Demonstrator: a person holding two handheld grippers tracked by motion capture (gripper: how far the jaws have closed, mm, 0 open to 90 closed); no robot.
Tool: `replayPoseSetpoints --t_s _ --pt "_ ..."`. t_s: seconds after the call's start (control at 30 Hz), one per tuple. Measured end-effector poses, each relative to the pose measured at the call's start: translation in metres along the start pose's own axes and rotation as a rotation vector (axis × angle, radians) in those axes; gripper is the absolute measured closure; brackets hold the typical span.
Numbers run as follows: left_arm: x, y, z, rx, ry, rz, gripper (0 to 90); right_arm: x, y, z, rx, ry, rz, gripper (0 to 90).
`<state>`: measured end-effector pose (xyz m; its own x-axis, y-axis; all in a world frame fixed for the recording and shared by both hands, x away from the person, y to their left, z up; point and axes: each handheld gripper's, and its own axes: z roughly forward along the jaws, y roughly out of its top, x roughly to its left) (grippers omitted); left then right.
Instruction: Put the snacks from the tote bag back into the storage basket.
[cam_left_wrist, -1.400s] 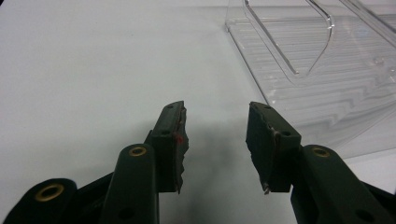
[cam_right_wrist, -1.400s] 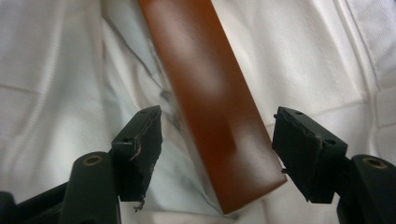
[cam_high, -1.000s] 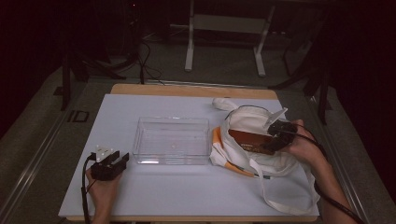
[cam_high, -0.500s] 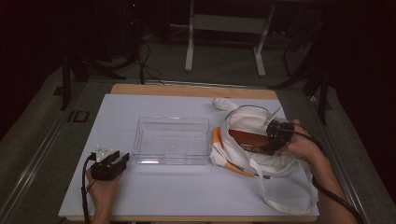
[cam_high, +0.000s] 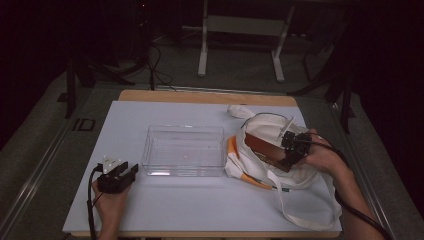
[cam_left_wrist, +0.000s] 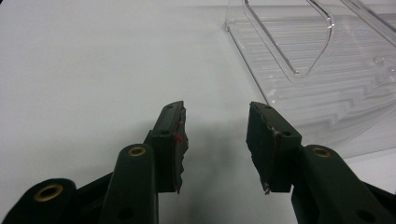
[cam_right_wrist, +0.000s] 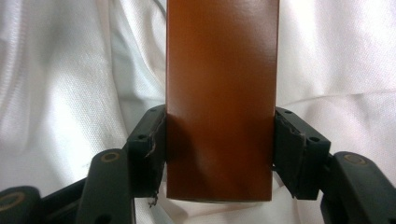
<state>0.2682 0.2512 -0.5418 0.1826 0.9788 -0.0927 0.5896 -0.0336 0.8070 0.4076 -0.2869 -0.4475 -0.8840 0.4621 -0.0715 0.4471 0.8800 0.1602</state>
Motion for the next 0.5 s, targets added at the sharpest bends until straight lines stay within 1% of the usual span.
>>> replayPoseSetpoints --t_s 0.1,0.13,0.17,0.2,0.23,0.37,0.5 --pt "0.0 0.0 0.0 0.0 -0.001 -0.001 57.3 -0.004 0.0 0.006 0.026 0.026 0.015 40.0" --pt "0.0 0.0 0.0 0.0 -0.001 -0.001 57.3 -0.004 0.0 0.006 0.026 0.026 0.015 40.0" --pt "0.0 0.0 0.0 -0.001 -0.001 -0.001 57.3 -0.006 0.001 0.01 0.043 0.034 0.02 39.8" --pt "0.0 0.0 0.0 -0.001 -0.001 -0.001 57.3 -0.006 0.001 0.01 0.043 0.034 0.02 39.8" --pt "0.0 0.0 0.0 -0.001 -0.002 -0.001 57.3 -0.007 0.002 0.013 0.053 0.045 0.025 39.7" --pt "0.0 0.0 0.0 0.0 -0.002 -0.001 57.3 -0.009 0.004 0.017 0.077 0.054 0.026 39.8" --pt "0.0 0.0 0.0 0.0 -0.002 -0.001 57.3 -0.012 0.004 0.024 0.093 0.072 0.041 39.6"
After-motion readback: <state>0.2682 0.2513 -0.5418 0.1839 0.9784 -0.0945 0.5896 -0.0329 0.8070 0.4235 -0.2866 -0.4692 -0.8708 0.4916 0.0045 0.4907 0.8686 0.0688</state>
